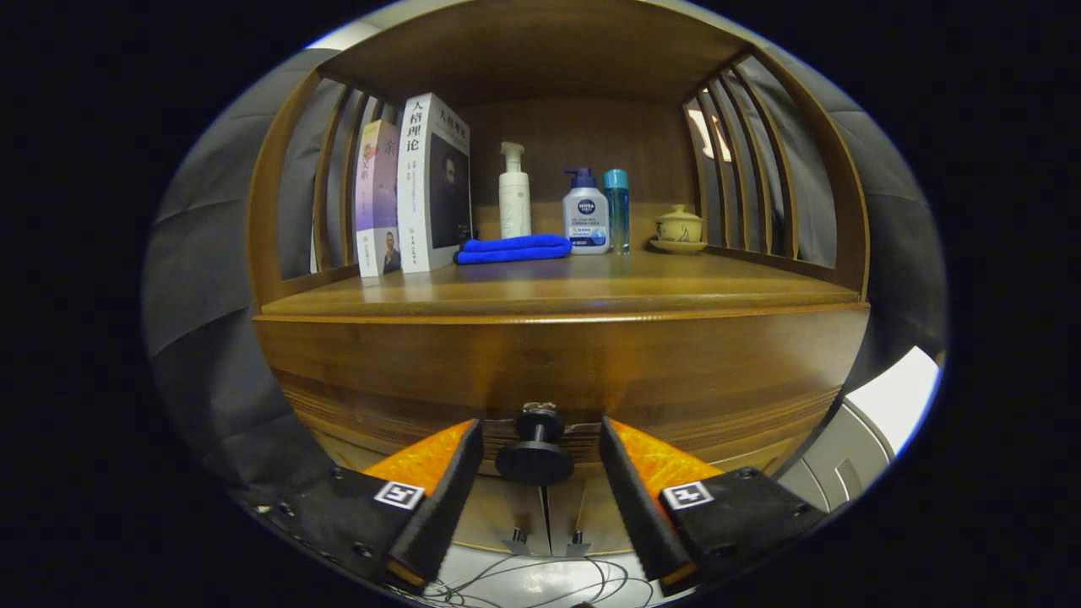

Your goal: Pull open the drawer, take out the items inside it, and place them on the countertop above the cabinet.

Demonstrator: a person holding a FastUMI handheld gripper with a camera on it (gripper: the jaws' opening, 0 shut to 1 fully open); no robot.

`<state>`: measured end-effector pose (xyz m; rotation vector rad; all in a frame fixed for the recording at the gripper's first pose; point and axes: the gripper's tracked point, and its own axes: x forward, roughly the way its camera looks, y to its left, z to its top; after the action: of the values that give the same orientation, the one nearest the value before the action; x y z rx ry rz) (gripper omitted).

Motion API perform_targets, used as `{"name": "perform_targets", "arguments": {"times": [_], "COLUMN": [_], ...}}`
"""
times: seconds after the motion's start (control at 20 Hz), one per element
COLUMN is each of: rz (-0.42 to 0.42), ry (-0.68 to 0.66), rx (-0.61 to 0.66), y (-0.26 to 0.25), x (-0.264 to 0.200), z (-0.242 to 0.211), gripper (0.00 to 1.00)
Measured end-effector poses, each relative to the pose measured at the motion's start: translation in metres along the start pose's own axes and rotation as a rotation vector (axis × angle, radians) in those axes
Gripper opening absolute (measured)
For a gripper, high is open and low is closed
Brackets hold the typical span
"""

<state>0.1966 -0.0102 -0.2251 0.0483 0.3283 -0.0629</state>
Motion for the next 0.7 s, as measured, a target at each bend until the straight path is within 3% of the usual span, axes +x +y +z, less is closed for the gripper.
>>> {"name": "perform_targets", "arguments": {"times": [0.15,0.45,0.7], "rz": [0.027,0.020,0.023], "ry": [0.006,0.024,0.045], "rx": [0.007,0.016,0.038], "y": [0.0059,0.0059,0.0057], "x": [0.0021,-0.0012,-0.0009], "z": [-0.0020,-0.0032,-0.0063], "gripper": [0.63,0.27,0.27]}}
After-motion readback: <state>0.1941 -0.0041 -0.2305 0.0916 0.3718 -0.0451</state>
